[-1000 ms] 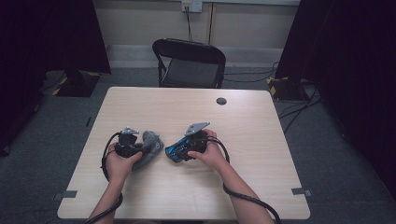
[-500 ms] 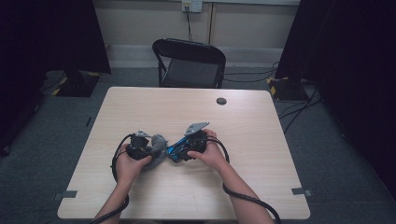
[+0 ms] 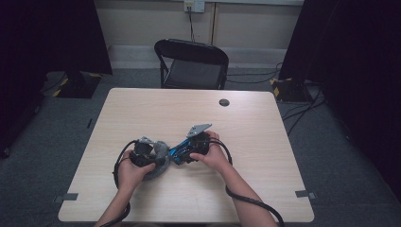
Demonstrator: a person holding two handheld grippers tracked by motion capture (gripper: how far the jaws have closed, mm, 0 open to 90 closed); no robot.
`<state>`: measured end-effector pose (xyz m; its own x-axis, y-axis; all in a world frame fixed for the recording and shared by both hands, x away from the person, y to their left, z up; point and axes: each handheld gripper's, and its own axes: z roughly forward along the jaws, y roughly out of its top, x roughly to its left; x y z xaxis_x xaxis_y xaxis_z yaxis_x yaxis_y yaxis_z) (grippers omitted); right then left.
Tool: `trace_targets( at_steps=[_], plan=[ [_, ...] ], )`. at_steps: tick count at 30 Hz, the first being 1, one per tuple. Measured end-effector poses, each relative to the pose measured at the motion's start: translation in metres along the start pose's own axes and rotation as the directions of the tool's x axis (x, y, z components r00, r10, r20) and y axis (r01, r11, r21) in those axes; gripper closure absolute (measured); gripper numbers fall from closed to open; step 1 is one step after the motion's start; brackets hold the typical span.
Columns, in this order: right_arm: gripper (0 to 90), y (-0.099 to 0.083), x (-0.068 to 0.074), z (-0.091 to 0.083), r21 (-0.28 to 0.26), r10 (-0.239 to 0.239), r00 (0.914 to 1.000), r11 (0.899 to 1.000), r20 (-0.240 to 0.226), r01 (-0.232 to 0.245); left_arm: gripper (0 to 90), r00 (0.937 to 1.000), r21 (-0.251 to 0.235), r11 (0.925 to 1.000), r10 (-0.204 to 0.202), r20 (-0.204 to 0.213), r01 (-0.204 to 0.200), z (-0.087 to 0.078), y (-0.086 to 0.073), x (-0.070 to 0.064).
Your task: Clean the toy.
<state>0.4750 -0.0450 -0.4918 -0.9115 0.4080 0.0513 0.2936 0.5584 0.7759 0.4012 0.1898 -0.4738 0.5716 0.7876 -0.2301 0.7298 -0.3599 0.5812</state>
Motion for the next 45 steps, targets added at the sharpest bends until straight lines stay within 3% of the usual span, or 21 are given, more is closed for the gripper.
trace_targets(
  at_steps=[16, 22, 27, 33, 34, 38, 39, 40, 45],
  plan=[
    [7.3, 0.0, 0.0, 0.0, 0.0, 0.0, 1.0, 1.0, 0.0, 0.0, 72.4, 0.996, 0.044, 0.999, -0.007, 0.089, 0.004, -0.001, -0.009, -0.023],
    [7.4, 0.0, 0.0, 0.0, -0.003, 0.001, 1.0, 1.0, 0.0, -0.001, 72.4, 0.9935, 0.064, 0.9974, 0.026, 0.111, -0.033, 0.002, -0.009, -0.037],
    [7.4, 0.0, 0.0, 0.0, -0.002, 0.0, 1.0, 1.0, -0.001, 0.0, 72.5, 0.9916, 0.069, 0.9968, 0.031, 0.126, -0.04, 0.004, -0.009, -0.043],
    [7.5, 0.0, 0.0, 0.0, -0.002, -0.002, 1.0, 1.0, -0.002, 0.002, 72.4, 0.9859, 0.074, 0.9959, 0.039, 0.163, -0.052, 0.008, -0.007, -0.052],
    [7.5, 0.0, 0.0, 0.0, -0.004, -0.001, 1.0, 1.0, -0.002, 0.001, 72.4, 0.9818, 0.078, 0.9942, 0.06, 0.18, -0.075, 0.01, -0.007, -0.057],
    [7.4, -0.001, 0.0, 0.0, -0.007, -0.001, 1.0, 1.0, -0.002, 0.001, 72.3, 0.9766, 0.082, 0.9919, 0.078, 0.2, -0.096, 0.012, -0.005, -0.063],
    [7.5, -0.001, 0.0, 0.0, -0.008, 0.0, 1.0, 1.0, -0.002, 0.0, 72.3, 0.9736, 0.081, 0.9916, 0.082, 0.213, -0.101, 0.013, -0.005, -0.065],
    [7.5, -0.001, 0.0, 0.0, -0.007, 0.0, 1.0, 1.0, -0.002, 0.0, 72.3, 0.9659, 0.091, 0.9881, 0.099, 0.239, -0.124, 0.013, -0.004, -0.067],
    [7.5, -0.002, 0.0, 0.0, -0.019, -0.003, 1.0, 1.0, 0.0, 0.002, 72.2, 0.9645, 0.086, 0.9877, 0.107, 0.241, -0.131, 0.008, -0.004, -0.066]
  ],
)
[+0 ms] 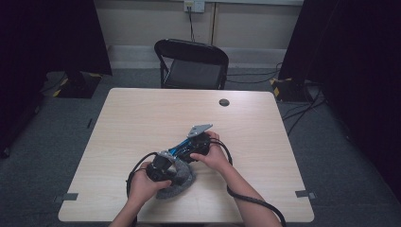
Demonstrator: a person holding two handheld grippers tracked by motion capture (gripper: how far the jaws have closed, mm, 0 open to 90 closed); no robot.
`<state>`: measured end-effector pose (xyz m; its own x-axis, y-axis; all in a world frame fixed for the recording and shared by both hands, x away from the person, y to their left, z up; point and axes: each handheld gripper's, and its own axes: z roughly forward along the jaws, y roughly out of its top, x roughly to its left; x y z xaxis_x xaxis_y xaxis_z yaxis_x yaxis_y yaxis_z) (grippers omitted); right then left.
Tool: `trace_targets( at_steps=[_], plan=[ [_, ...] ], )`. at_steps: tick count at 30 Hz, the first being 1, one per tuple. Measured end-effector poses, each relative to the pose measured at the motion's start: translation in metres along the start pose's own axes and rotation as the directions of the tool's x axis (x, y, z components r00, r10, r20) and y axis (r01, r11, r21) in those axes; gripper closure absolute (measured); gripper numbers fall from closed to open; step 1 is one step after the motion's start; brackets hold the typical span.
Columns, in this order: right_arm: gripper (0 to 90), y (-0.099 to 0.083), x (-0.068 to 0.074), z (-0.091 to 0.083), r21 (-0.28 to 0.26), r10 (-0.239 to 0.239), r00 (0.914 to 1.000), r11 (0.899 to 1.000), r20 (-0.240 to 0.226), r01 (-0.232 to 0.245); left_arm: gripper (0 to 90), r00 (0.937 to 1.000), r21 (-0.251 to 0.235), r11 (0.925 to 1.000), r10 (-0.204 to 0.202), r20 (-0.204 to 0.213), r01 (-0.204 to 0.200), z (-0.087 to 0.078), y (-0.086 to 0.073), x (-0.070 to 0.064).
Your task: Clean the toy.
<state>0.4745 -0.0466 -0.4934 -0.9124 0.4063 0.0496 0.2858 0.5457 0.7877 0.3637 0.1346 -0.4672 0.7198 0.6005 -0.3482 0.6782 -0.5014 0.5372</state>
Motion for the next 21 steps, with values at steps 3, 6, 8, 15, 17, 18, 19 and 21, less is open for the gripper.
trace_targets(
  at_steps=[3, 6, 8, 15, 17, 18, 19, 21],
  plan=[
    [7.5, 0.0, 0.0, 0.0, 0.0, 0.0, 1.0, 1.0, 0.002, 0.0, 72.1, 0.9999, 0.001, 1.0, 0.007, -0.013, -0.007, -0.004, -0.001, 0.001],
    [7.4, -0.001, 0.0, 0.0, -0.01, 0.001, 1.0, 1.0, 0.001, -0.001, 72.0, 0.9996, 0.001, 0.9999, 0.015, -0.024, -0.015, -0.01, -0.003, 0.002],
    [7.4, -0.002, 0.001, 0.0, -0.019, 0.002, 1.0, 1.0, 0.002, -0.002, 72.0, 0.9993, 0.003, 0.9998, 0.02, -0.031, -0.019, -0.013, -0.004, 0.002],
    [7.4, -0.005, 0.0, 0.0, -0.038, 0.003, 1.0, 0.999, 0.002, -0.003, 71.7, 0.9977, 0.006, 0.9997, 0.022, -0.064, -0.022, -0.027, -0.012, 0.009],
    [7.4, -0.005, 0.0, 0.0, -0.039, 0.004, 1.0, 0.999, 0.002, -0.003, 71.7, 0.9969, -0.004, 0.9999, 0.011, -0.078, -0.012, -0.032, -0.017, 0.013],
    [7.4, -0.005, 0.0, 0.0, -0.039, 0.004, 1.0, 0.999, 0.002, -0.003, 71.7, 0.9969, -0.004, 0.9999, 0.011, -0.078, -0.012, -0.032, -0.017, 0.013],
    [7.3, -0.006, 0.0, 0.0, -0.047, 0.003, 1.0, 0.999, 0.003, -0.003, 71.5, 0.9962, -0.008, 0.9999, 0.007, -0.086, -0.008, -0.035, -0.019, 0.016],
    [7.3, -0.007, 0.0, 0.0, -0.057, 0.006, 1.0, 0.998, 0.002, -0.006, 71.2, 0.9938, -0.023, 0.9997, -0.007, -0.111, 0.005, -0.045, -0.025, 0.023]
  ],
)
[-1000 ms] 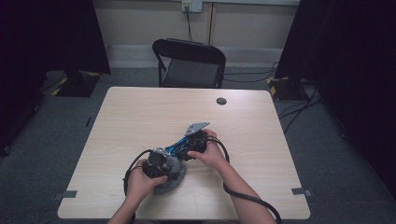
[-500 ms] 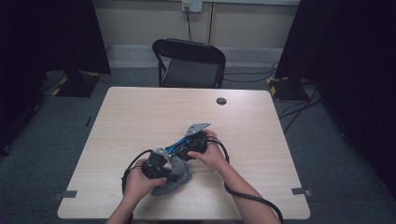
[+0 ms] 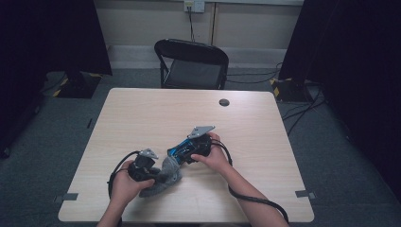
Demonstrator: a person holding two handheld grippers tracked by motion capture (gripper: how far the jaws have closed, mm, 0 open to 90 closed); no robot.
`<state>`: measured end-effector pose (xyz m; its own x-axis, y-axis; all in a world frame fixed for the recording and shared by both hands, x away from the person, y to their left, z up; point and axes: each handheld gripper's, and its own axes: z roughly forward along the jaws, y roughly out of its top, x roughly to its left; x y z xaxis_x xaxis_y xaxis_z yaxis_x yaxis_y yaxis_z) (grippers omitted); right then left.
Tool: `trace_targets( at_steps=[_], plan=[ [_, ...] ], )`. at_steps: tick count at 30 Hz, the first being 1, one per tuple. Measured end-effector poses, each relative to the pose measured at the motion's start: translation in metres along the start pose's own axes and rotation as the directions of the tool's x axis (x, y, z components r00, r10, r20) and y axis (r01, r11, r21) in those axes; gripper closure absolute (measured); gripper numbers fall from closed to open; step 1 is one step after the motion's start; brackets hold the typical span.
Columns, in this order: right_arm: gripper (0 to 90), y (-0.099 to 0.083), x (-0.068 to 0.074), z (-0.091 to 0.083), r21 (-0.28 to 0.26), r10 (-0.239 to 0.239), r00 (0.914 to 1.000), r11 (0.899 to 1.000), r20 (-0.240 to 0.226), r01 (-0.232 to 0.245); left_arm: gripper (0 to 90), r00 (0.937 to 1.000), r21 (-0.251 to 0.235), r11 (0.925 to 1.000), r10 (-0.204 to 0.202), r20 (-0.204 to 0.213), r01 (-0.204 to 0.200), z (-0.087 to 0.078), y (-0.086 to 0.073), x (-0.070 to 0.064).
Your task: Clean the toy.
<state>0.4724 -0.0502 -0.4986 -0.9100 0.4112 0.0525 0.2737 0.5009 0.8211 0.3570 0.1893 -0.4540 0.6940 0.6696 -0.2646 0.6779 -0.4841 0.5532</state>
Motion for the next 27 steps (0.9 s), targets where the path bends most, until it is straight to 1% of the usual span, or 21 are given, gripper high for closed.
trace_targets(
  at_steps=[1, 2, 3, 4, 5, 6, 7, 8, 9, 10, 11, 12, 13, 15, 17, 18, 21, 23, 24, 26, 27],
  plan=[
    [7.3, 0.0, 0.0, 0.0, 0.0, 0.0, 1.0, 1.0, 0.0, 0.0, 71.2, 1.0, 0.0, 1.0, 0.0, 0.0, 0.0, 0.0, 0.0, 0.0],
    [7.3, -0.001, 0.0, 0.0, -0.006, 0.002, 1.0, 1.0, 0.002, -0.002, 71.1, 0.9995, -0.011, 0.9995, -0.029, -0.011, 0.029, -0.005, -0.005, 0.007],
    [7.2, -0.001, 0.001, 0.0, -0.006, 0.002, 1.0, 1.0, 0.001, -0.002, 70.9, 0.9995, -0.011, 0.9995, -0.029, -0.011, 0.029, -0.005, -0.005, 0.007],
    [7.2, -0.001, 0.001, 0.0, -0.007, 0.003, 1.0, 1.0, 0.002, -0.003, 70.3, 0.9986, -0.019, 0.9988, -0.046, -0.026, 0.045, -0.008, -0.009, 0.013],
    [7.2, -0.001, 0.001, 0.0, -0.007, 0.0, 1.0, 1.0, 0.001, 0.0, 68.9, 0.9985, -0.022, 0.9991, -0.036, -0.04, 0.035, -0.008, -0.012, 0.017],
    [7.2, -0.001, 0.001, 0.0, -0.007, 0.0, 1.0, 1.0, 0.001, 0.0, 66.4, 0.9985, -0.022, 0.9991, -0.036, -0.04, 0.035, -0.008, -0.012, 0.017],
    [7.1, -0.001, 0.001, 0.0, -0.005, 0.002, 1.0, 1.0, 0.004, -0.002, 66.4, 0.9982, -0.026, 0.9991, -0.035, -0.049, 0.034, -0.008, -0.013, 0.019],
    [6.9, -0.001, 0.003, 0.001, -0.01, -0.003, 1.0, 1.0, 0.009, 0.003, 59.7, 0.9983, -0.037, 0.999, -0.027, -0.052, 0.025, -0.01, -0.015, 0.023],
    [6.9, -0.001, 0.003, 0.001, -0.01, -0.003, 1.0, 1.0, 0.009, 0.003, 55.5, 0.9983, -0.037, 0.999, -0.027, -0.052, 0.025, -0.01, -0.015, 0.023],
    [6.4, -0.002, 0.005, 0.002, -0.022, 0.001, 0.9997, 1.0, 0.023, 0.0, 49.0, 0.9976, -0.034, 0.9994, -0.003, -0.07, 0.001, -0.012, -0.016, 0.026],
    [6.4, -0.002, 0.005, 0.002, -0.022, 0.001, 0.9997, 1.0, 0.023, 0.0, 44.6, 0.9976, -0.034, 0.9994, -0.003, -0.07, 0.001, -0.012, -0.016, 0.026],
    [6.2, -0.002, 0.007, 0.002, -0.03, 0.003, 0.9995, 1.0, 0.03, -0.002, 42.8, 0.9969, -0.033, 0.9992, 0.021, -0.076, -0.024, -0.014, -0.017, 0.028],
    [6.2, -0.002, 0.007, 0.002, -0.03, 0.003, 0.9995, 1.0, 0.03, -0.002, 41.0, 0.9969, -0.033, 0.9992, 0.021, -0.076, -0.024, -0.014, -0.017, 0.028],
    [5.8, -0.002, 0.009, 0.003, -0.032, -0.001, 0.9991, 0.999, 0.043, 0.003, 35.9, 0.9961, -0.019, 0.9988, 0.043, -0.077, -0.045, -0.014, -0.019, 0.028],
    [5.9, -0.002, 0.009, 0.003, -0.031, -0.003, 0.9989, 1.0, 0.047, 0.004, 34.6, 0.996, -0.016, 0.9985, 0.052, -0.073, -0.053, -0.013, -0.02, 0.028],
    [6.6, 0.0, 0.012, 0.002, -0.017, -0.014, 0.998, 1.0, 0.062, 0.016, 34.6, 0.995, -0.006, 0.9978, 0.065, -0.075, -0.066, -0.012, -0.02, 0.027],
    [7.5, 0.001, 0.013, 0.002, -0.008, -0.016, 0.9976, 1.0, 0.067, 0.017, 34.3, 0.994, 0.002, 0.9969, 0.079, -0.076, -0.079, -0.013, -0.02, 0.027],
    [14.4, 0.003, 0.014, -0.001, 0.001, -0.038, 0.997, 0.999, 0.067, 0.038, 32.8, 0.9948, -0.003, 0.9974, 0.071, -0.073, -0.072, -0.016, -0.02, 0.028],
    [15.4, 0.004, 0.014, -0.004, 0.004, -0.045, 0.9969, 0.999, 0.065, 0.044, 32.7, 0.9949, -0.006, 0.9974, 0.071, -0.072, -0.071, -0.017, -0.02, 0.028],
    [14.8, 0.004, 0.013, -0.005, 0.009, -0.037, 0.9971, 0.999, 0.066, 0.036, 32.7, 0.9945, -0.002, 0.9973, 0.072, -0.075, -0.073, -0.017, -0.021, 0.028],
    [14.8, 0.002, 0.012, -0.007, 0.008, -0.017, 0.9975, 1.0, 0.068, 0.016, 33.0, 0.9953, -0.003, 0.9977, 0.067, -0.07, -0.068, -0.016, -0.022, 0.029]
  ],
)
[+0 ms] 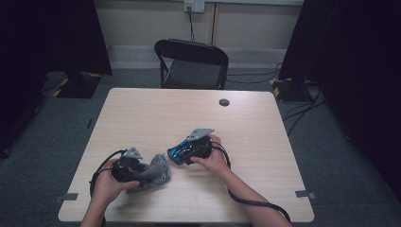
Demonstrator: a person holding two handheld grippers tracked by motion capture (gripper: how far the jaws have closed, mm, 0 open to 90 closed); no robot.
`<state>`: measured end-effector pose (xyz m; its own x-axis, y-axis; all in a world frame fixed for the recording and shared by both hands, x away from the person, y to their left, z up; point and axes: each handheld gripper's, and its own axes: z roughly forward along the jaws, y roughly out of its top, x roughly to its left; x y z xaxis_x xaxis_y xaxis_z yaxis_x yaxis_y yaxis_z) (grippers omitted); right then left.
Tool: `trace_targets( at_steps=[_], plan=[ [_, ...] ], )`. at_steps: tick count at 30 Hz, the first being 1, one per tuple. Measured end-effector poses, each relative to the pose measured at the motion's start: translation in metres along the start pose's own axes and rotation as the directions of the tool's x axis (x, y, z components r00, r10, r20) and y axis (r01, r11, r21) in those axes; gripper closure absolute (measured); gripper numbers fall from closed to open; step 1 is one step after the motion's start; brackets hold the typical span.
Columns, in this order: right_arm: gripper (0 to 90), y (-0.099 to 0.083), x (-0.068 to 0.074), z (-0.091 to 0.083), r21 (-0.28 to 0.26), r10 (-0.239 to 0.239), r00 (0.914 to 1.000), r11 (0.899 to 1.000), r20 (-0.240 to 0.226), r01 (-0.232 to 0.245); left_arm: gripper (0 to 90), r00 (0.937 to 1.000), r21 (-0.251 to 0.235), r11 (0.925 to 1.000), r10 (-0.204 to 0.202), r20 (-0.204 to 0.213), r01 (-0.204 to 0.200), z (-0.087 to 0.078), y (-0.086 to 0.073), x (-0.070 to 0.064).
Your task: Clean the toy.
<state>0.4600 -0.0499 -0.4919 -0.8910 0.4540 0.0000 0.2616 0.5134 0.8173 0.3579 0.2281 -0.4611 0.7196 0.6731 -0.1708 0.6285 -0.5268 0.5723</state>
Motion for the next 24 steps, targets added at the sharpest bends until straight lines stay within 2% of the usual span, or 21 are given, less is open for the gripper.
trace_targets(
  at_steps=[1, 8, 12, 14, 15, 16, 17, 18, 20, 21, 22, 23, 24],
  plan=[
    [14.7, -0.002, -0.002, -0.002, 0.009, 0.016, 0.9996, 1.0, 0.021, -0.016, 33.0, 0.9999, 0.003, 1.0, 0.005, 0.01, -0.005, 0.002, -0.002, 0.001],
    [14.5, -0.005, -0.002, -0.005, 0.007, 0.049, 0.9976, 0.999, 0.048, -0.05, 30.0, 0.9997, 0.002, 0.9998, 0.019, 0.014, -0.019, 0.007, -0.003, 0.003],
    [14.0, -0.006, -0.002, -0.005, 0.001, 0.055, 0.9971, 0.998, 0.052, -0.056, 27.8, 0.9993, 0.007, 0.9995, 0.032, 0.017, -0.032, 0.013, -0.004, 0.003],
    [13.6, -0.008, -0.004, -0.005, -0.018, 0.055, 0.9976, 0.998, 0.042, -0.054, 27.8, 0.9992, 0.014, 0.9992, 0.038, 0.011, -0.038, 0.014, -0.004, 0.002],
    [13.5, -0.009, -0.005, -0.005, -0.021, 0.058, 0.9975, 0.998, 0.04, -0.057, 28.3, 0.9983, 0.018, 0.9982, 0.058, 0.0, -0.058, 0.015, -0.005, 0.001],
    [13.5, -0.009, -0.005, -0.005, -0.023, 0.057, 0.9977, 0.998, 0.035, -0.057, 30.6, 0.9983, 0.018, 0.9982, 0.058, 0.0, -0.058, 0.015, -0.005, 0.001],
    [13.5, -0.009, -0.006, -0.005, -0.025, 0.057, 0.9979, 0.998, 0.031, -0.056, 34.7, 0.9968, 0.024, 0.9966, 0.079, -0.011, -0.079, 0.015, -0.005, 0.0],
    [13.5, -0.009, -0.006, -0.005, -0.025, 0.057, 0.9979, 0.998, 0.031, -0.056, 34.7, 0.9949, 0.024, 0.9952, 0.096, -0.03, -0.095, 0.015, -0.006, 0.0],
    [13.5, -0.01, -0.008, -0.005, -0.029, 0.062, 0.9977, 0.998, 0.027, -0.062, 48.0, 0.9914, 0.028, 0.9932, 0.115, -0.063, -0.113, 0.013, -0.007, 0.0],
    [13.5, -0.011, -0.008, -0.006, -0.028, 0.066, 0.9975, 0.998, 0.026, -0.065, 55.8, 0.9931, 0.031, 0.9954, 0.092, -0.073, -0.09, 0.012, -0.007, -0.001],
    [13.5, -0.011, -0.008, -0.006, -0.029, 0.068, 0.9973, 0.997, 0.027, -0.067, 66.8, 0.9954, 0.035, 0.9981, 0.053, -0.079, -0.05, 0.01, -0.006, 0.0],
    [13.5, -0.011, -0.008, -0.006, -0.029, 0.071, 0.9971, 0.997, 0.027, -0.07, 69.0, 0.9975, 0.037, 0.9993, 0.007, -0.071, -0.005, 0.01, -0.004, 0.002],
    [13.5, -0.011, -0.009, -0.006, -0.029, 0.073, 0.997, 0.997, 0.027, -0.072, 70.8, 0.998, 0.046, 0.9987, -0.019, -0.06, 0.022, 0.008, -0.002, 0.004]
  ],
)
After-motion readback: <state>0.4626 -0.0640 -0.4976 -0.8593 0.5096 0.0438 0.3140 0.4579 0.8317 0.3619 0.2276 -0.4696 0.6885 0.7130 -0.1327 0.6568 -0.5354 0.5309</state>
